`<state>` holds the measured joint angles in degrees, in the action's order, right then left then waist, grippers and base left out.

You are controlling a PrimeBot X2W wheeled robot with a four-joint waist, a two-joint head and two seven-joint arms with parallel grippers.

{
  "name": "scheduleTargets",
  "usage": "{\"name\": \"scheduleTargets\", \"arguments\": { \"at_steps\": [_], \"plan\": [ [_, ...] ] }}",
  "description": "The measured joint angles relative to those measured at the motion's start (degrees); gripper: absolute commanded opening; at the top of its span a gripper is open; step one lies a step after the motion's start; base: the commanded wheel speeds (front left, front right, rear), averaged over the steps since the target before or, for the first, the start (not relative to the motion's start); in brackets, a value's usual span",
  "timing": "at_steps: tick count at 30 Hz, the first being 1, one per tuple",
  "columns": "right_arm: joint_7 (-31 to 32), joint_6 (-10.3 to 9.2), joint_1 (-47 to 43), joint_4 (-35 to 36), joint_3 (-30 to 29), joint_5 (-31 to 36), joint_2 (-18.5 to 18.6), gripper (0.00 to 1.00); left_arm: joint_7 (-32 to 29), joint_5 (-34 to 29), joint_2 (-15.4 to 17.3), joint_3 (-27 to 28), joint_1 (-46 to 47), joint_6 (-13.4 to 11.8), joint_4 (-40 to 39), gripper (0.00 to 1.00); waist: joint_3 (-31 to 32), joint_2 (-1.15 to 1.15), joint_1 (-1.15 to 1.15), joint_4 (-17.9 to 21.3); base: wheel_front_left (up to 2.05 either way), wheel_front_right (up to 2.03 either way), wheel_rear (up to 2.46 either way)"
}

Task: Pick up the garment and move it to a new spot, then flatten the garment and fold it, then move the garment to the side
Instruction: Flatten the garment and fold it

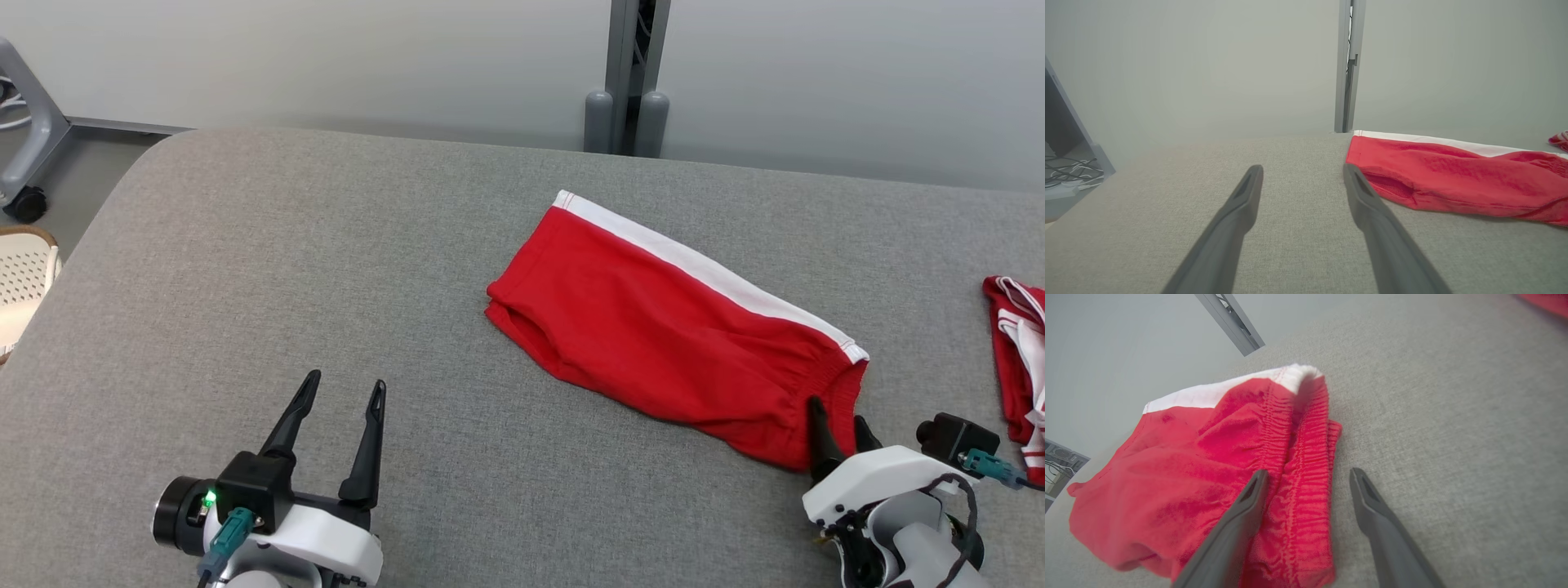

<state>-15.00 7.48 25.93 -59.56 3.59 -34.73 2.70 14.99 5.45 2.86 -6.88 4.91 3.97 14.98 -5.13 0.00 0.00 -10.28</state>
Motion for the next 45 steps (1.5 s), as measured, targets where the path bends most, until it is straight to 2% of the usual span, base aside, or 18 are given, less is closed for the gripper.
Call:
{"name": "scheduleTargets", "arguments": {
  "at_steps": [5, 14, 24, 25, 26, 27, 37, 45],
  "plan": [
    [-0.2, 0.01, 1.2, -2.2, 1.4, -3.6, 0.2, 1.00, 0.0, 0.3, 0.0, -0.4, 0.2, 0.0, 0.1, 1.00, -0.2, 0.00, 0.00, 0.0, 0.00, 0.00, 0.00],
    [1.4, -0.08, 2.1, -1.6, 9.6, -14.9, 1.0, 1.00, 0.0, 0.3, 0.0, -0.9, 1.3, -0.1, 0.4, 1.00, -0.6, 0.00, 0.00, -0.8, 0.00, 0.00, 0.00],
    [2.5, -0.18, 4.6, -2.1, 15.8, -22.8, 1.2, 1.00, 0.0, 0.3, 0.0, -0.7, 1.4, -0.1, 0.4, 1.00, -1.0, 0.00, 0.00, -2.7, 0.00, 0.00, 0.00],
    [2.4, -0.18, 4.8, -2.3, 16.1, -23.4, 1.2, 0.69, 0.0, 0.3, 0.0, -0.7, 1.4, -0.1, 0.4, 1.00, -1.0, 0.00, 0.00, -2.8, 0.00, 0.00, 0.00],
    [2.4, -0.18, 5.2, -2.5, 16.5, -24.0, 1.2, 0.44, 0.0, 0.3, 0.0, -0.7, 1.4, -0.1, 0.4, 1.00, -1.1, 0.00, 0.00, -2.9, 0.00, 0.00, 0.00],
    [2.3, -0.16, 5.4, -2.6, 17.0, -24.4, 1.2, 0.00, 0.0, 0.3, 0.0, -0.7, 1.4, -0.1, 0.4, 1.00, -1.1, 0.00, 0.00, -2.9, 0.00, 0.00, 0.00],
    [0.3, -0.02, 6.5, -4.9, 19.1, -22.6, 0.9, 0.00, 0.0, 0.6, 0.0, -0.2, 1.4, -0.3, 0.4, 1.00, -0.8, 0.00, 0.00, -2.1, 0.00, 0.00, 0.00],
    [0.5, 0.01, 8.1, -6.8, 22.0, -19.2, 5.6, 0.00, 0.0, 0.7, 0.0, -1.2, 1.5, -0.3, 0.5, 1.00, -1.1, 0.00, 0.00, -2.0, 0.00, 0.00, 0.00]
  ]
}}
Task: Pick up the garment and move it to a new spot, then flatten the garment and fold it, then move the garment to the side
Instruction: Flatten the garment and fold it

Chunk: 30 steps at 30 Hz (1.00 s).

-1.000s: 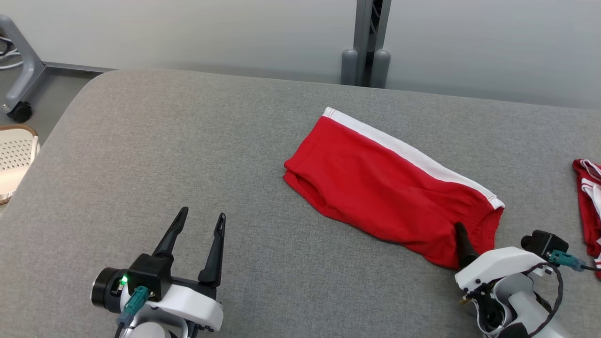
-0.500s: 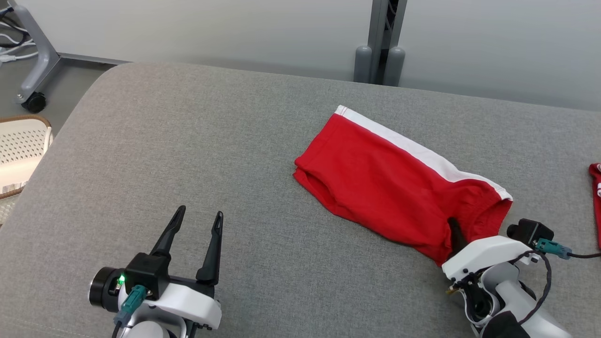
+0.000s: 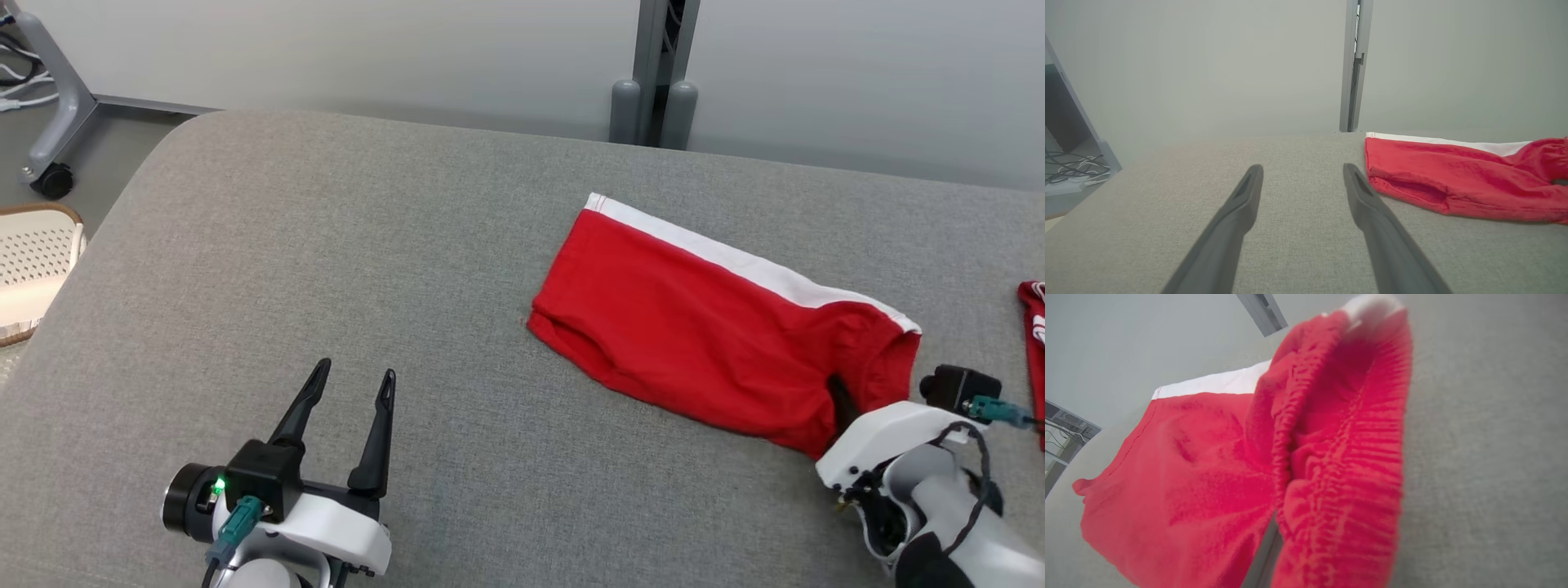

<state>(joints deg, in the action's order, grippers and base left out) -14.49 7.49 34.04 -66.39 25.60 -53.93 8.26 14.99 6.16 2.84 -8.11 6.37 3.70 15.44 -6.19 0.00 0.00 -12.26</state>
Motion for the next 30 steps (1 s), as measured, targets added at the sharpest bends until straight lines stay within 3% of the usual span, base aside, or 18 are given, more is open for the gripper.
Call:
{"name": "scheduleTargets", "arguments": {
  "at_steps": [18, 26, 30],
  "plan": [
    [9.3, 0.00, 12.7, -4.9, 14.5, 14.9, 17.8, 0.00, 0.0, 1.1, 0.0, -2.3, 3.3, 0.0, 0.4, 1.00, -5.1, 0.00, 0.00, -5.1, 0.00, 0.00, 0.00],
    [10.4, 0.00, 15.0, -3.3, 15.3, 13.2, 15.8, 0.00, 0.0, 2.0, 0.0, -3.0, 3.5, -1.1, 0.9, 1.00, -5.5, 0.00, 0.00, -6.0, 0.00, 0.00, 0.00],
    [12.2, 0.00, 16.3, -0.1, 13.5, 7.6, 11.9, 0.00, 0.0, 2.0, 0.0, -2.9, 3.5, -1.2, 1.1, 1.00, -4.3, 0.00, 0.00, -5.1, 0.00, 0.00, 0.00]
  ]
}}
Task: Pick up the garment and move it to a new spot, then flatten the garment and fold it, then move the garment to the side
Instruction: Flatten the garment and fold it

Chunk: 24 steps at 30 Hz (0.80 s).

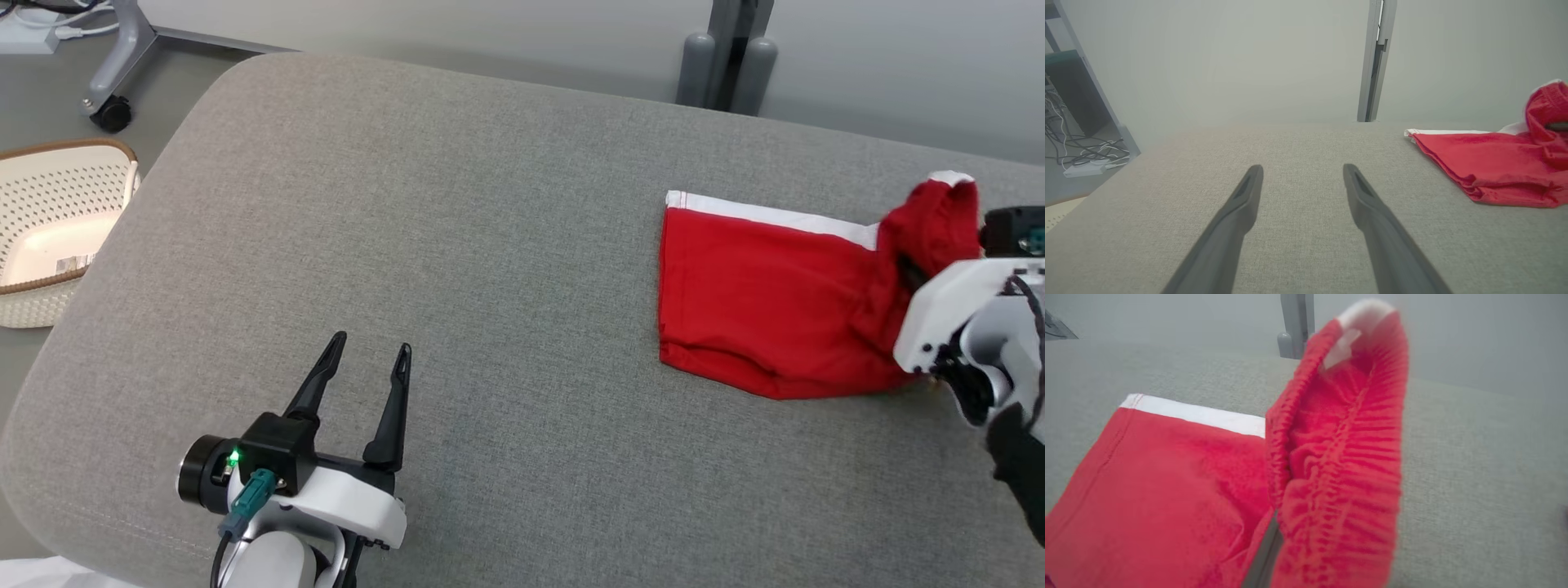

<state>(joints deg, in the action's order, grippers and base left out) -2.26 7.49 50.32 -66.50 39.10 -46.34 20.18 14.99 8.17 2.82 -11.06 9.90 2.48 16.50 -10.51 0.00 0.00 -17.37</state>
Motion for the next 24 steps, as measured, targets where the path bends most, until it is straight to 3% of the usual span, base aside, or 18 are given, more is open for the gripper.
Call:
{"name": "scheduleTargets", "arguments": {
  "at_steps": [11, 24],
  "plan": [
    [5.3, -0.01, 0.8, 8.3, 1.2, -7.1, -4.4, 0.00, 0.0, 0.6, 0.0, -0.9, -0.1, -0.3, 0.2, 1.00, 1.5, 0.00, 0.00, -0.1, 0.00, 0.00, 0.00],
    [7.5, -0.01, 0.7, 4.3, 2.1, -10.3, -7.4, 0.00, 0.0, 2.1, 0.0, -2.1, -0.3, -0.8, 0.2, 1.00, 0.2, 0.00, 0.00, -5.2, 0.00, 0.00, 0.00]
  ]
}}
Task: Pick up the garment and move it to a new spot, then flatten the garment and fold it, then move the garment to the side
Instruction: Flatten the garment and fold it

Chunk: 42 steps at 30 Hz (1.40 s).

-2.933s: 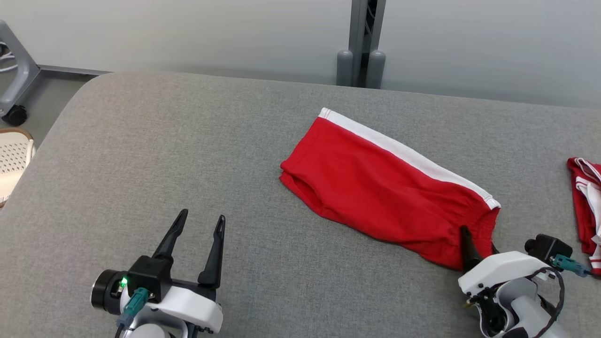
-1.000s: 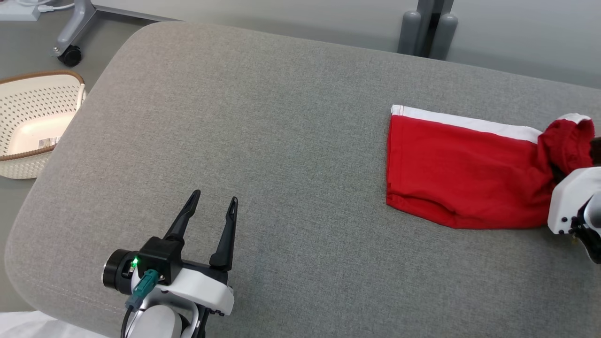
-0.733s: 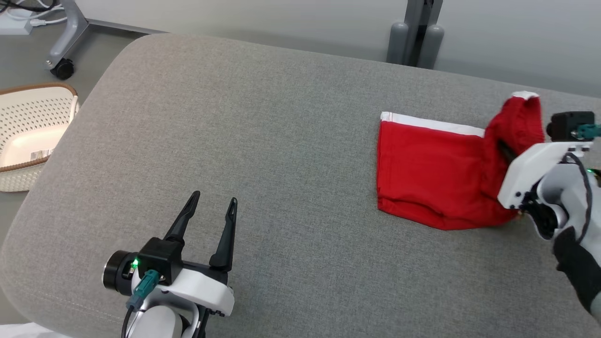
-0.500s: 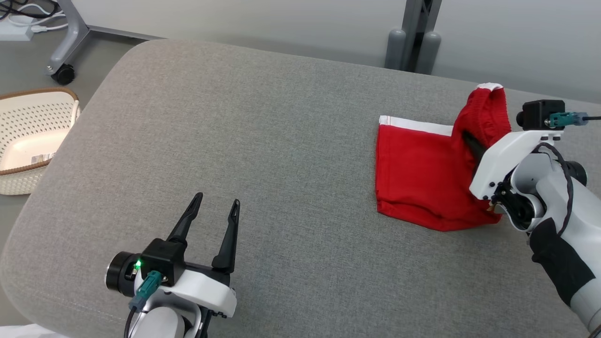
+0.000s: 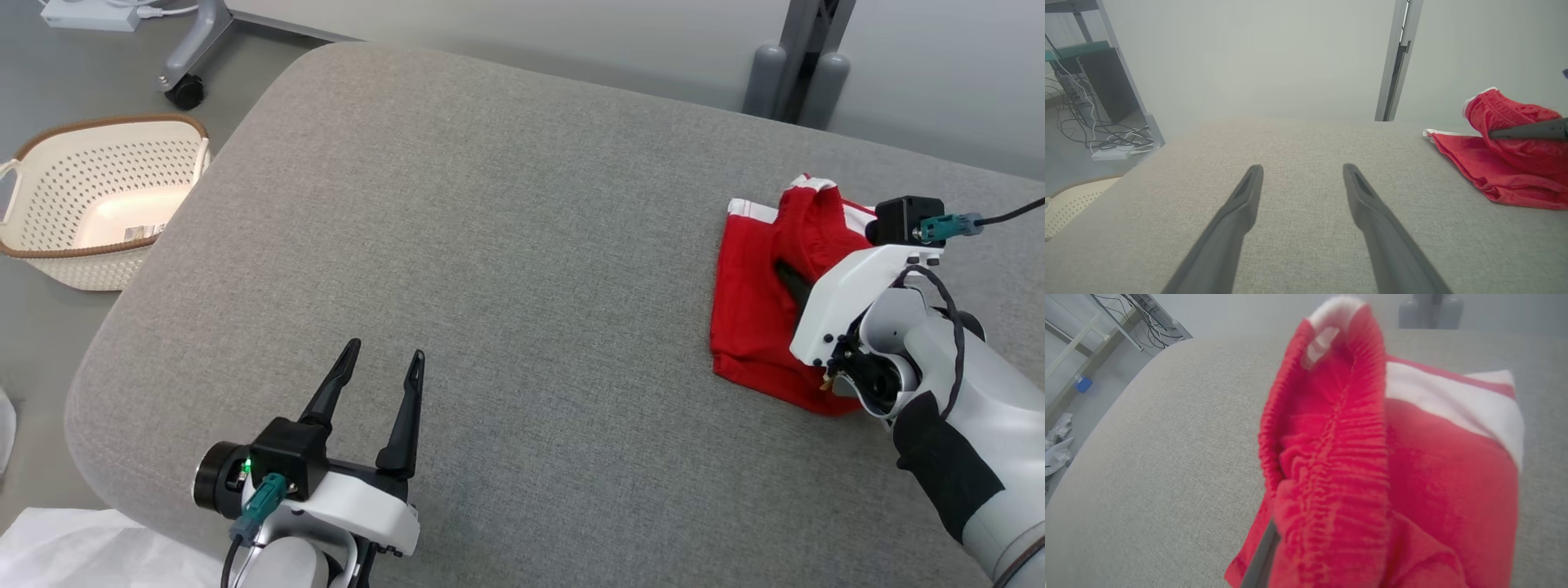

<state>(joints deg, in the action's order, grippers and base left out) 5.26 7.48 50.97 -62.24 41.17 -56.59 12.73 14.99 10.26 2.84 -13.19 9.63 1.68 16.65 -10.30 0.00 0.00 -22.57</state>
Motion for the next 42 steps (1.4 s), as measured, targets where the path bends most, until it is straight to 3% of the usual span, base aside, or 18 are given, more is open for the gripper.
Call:
{"name": "scheduleTargets", "arguments": {
  "at_steps": [4, 5, 6, 7, 18, 28, 34, 42],
  "plan": [
    [0.0, 0.00, 0.0, -2.2, 0.2, 0.0, -0.5, 0.00, 0.0, 0.5, 0.0, -0.5, 0.0, -0.3, 0.0, 1.00, -0.6, 0.00, 0.00, -1.3, 0.00, 0.00, 0.00],
    [0.0, 0.01, 0.1, -2.9, 0.2, 0.0, -0.7, 0.09, 0.0, 0.6, 0.0, -0.6, 0.0, -0.4, 0.0, 1.00, -0.7, 0.00, 0.00, -1.5, 0.00, 0.00, 0.00],
    [-0.3, 0.00, 0.1, -3.5, 0.2, 0.0, -0.9, 0.58, 0.0, 0.8, 0.0, -0.7, 0.0, -0.5, 0.0, 1.00, -0.8, 0.00, 0.00, -1.7, 0.00, 0.00, 0.00],
    [-0.7, 0.01, 0.2, -4.0, 0.3, 0.0, -1.0, 1.00, 0.0, 0.9, 0.0, -0.8, 0.0, -0.5, 0.0, 1.00, -0.9, 0.00, 0.00, -1.8, 0.00, 0.00, 0.00],
    [-2.0, 0.00, 1.6, -5.0, 0.5, -0.9, -4.1, 1.00, 0.0, 1.0, 0.0, -0.6, 0.0, -1.1, 0.4, 1.00, 0.5, 0.00, 0.00, -0.5, 0.00, 0.00, 0.00],
    [-2.0, 0.01, 3.0, 4.8, -0.9, -6.1, -5.9, 1.00, 0.0, -0.2, 0.0, 1.0, -1.3, -0.9, 0.6, 1.00, 4.4, 0.00, 0.00, 3.5, 0.00, 0.00, 0.00],
    [-11.0, 0.00, 4.0, 7.8, 2.5, 1.2, 0.0, 1.00, 0.0, -0.8, 0.0, 2.1, -2.3, -0.7, 0.2, 1.00, 6.9, 0.00, 0.00, 6.5, 0.00, 0.00, 0.00],
    [-20.0, 0.00, -1.3, 9.2, 0.9, 9.3, 5.5, 1.00, 0.0, -0.5, 0.0, 3.3, -2.8, -0.8, -1.3, 1.00, 8.8, 0.00, 0.00, 10.5, 0.00, 0.00, 0.00]
  ]
}}
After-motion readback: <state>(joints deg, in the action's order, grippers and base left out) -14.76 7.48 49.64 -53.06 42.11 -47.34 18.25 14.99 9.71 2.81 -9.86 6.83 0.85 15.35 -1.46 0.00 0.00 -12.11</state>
